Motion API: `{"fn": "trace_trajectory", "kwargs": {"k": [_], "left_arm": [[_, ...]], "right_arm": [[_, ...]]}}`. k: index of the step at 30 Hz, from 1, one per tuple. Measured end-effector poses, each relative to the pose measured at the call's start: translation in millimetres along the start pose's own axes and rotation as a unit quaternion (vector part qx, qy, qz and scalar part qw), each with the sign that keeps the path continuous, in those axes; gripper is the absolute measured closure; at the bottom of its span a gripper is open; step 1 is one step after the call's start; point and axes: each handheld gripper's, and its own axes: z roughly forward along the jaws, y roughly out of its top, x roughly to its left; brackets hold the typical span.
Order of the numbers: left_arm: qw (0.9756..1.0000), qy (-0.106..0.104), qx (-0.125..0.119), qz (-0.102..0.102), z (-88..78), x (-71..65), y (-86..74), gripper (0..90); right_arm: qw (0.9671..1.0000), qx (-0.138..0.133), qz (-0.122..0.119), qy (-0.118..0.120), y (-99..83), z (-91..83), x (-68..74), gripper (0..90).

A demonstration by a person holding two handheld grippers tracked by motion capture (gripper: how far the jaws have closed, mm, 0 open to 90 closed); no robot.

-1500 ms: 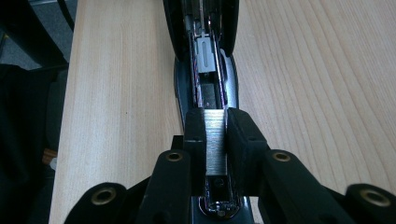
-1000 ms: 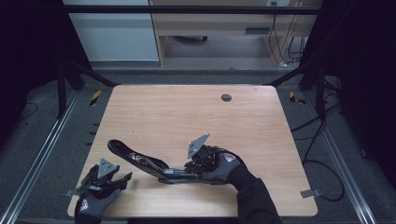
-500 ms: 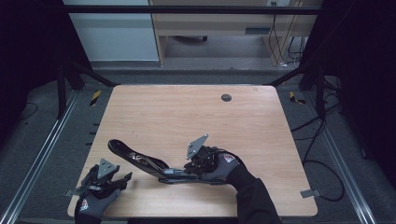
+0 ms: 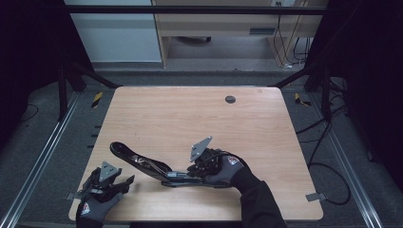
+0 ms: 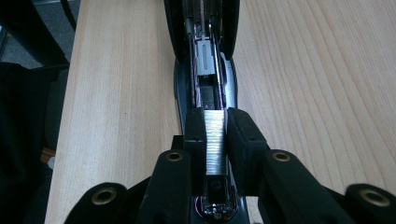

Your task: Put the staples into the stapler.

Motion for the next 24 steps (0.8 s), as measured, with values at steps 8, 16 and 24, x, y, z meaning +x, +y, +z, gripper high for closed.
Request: {"fn": "trace_trajectory", "kwargs": {"k": [8, 16, 24], "left_arm": [[1.0000, 0.000, 0.000, 0.000, 0.2, 0.0, -0.1, 42.2], [1.0000, 0.000, 0.000, 0.000, 0.3, -0.1, -0.1, 42.2], [1.0000, 0.001, 0.000, 0.001, 0.3, 0.0, 0.0, 42.2]], "right_arm": [[1.0000, -0.003, -0.005, -0.002, -0.6, -0.4, -0.4, 78.6], [1.0000, -0.003, -0.006, -0.002, -0.6, -0.1, -0.6, 78.6], [1.0000, -0.003, -0.009, 0.001, -0.5, 0.1, -0.3, 78.6]]}}
